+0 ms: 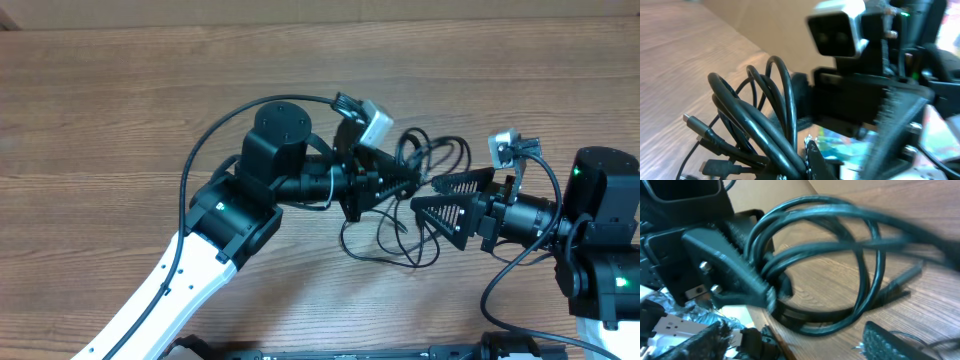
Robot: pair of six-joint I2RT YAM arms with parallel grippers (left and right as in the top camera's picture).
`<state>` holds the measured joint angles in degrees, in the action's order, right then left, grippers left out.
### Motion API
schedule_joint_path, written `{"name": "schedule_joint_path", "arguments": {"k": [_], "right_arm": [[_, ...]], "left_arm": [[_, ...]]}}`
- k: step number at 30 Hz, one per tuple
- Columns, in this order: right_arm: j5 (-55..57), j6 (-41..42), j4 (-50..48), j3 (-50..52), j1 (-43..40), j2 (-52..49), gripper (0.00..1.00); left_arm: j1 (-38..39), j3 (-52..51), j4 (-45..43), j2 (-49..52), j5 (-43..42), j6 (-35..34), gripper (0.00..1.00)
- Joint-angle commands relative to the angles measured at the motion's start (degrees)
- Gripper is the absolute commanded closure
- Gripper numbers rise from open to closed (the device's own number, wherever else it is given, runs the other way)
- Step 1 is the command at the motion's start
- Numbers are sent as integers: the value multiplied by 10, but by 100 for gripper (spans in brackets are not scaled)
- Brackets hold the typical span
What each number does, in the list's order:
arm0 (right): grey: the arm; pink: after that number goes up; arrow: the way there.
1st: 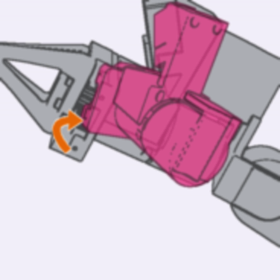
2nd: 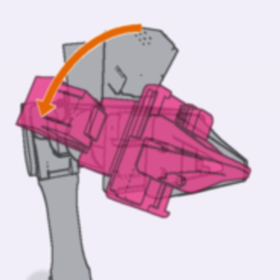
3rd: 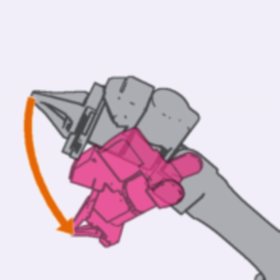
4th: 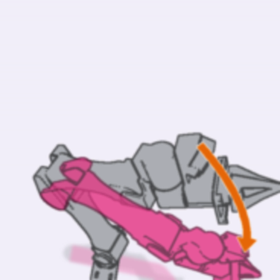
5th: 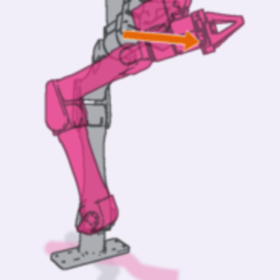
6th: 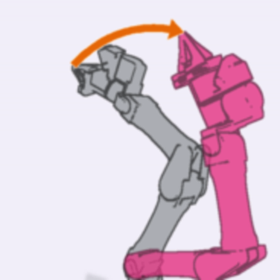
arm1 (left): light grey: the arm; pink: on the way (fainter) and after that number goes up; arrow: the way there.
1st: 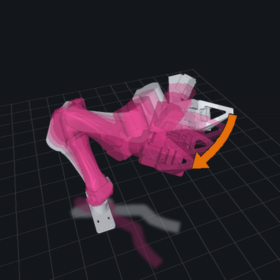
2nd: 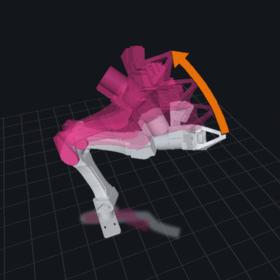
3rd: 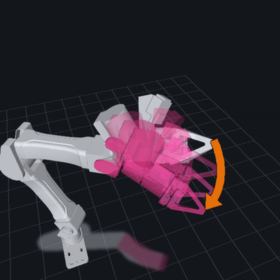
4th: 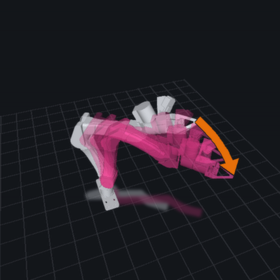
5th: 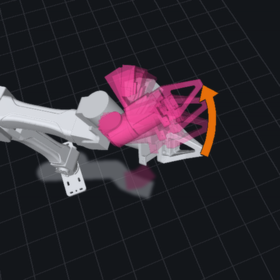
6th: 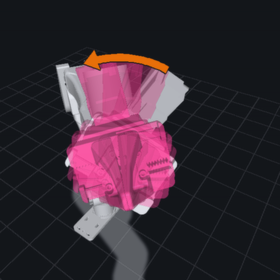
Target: Untangle cables
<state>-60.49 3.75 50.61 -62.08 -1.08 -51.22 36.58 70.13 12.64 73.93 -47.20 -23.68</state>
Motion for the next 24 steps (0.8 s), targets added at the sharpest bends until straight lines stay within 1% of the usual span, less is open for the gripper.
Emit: {"name": "schedule_joint_path", "arguments": {"k": [1, 3, 7, 13, 18, 24], "right_arm": [[26, -28, -5, 2, -2, 3, 23], [42, -28, -6, 2, -2, 3, 25], [43, -56, -7, 2, -2, 3, 29], [45, -73, -7, 2, -2, 3, 30], [45, -73, -8, 2, -2, 3, 31], [45, -88, -9, 2, -2, 3, 34]], "left_arm": [[1, 13, -10, -12, -66, -23, 96], [1, 13, -10, -12, -73, -23, 96], [1, 13, -18, -12, -98, -23, 96], [1, 13, -57, -12, -178, -23, 96], [-1, 13, -67, -12, -219, -20, 96], [-35, 13, -65, -12, -268, -20, 96]]}}
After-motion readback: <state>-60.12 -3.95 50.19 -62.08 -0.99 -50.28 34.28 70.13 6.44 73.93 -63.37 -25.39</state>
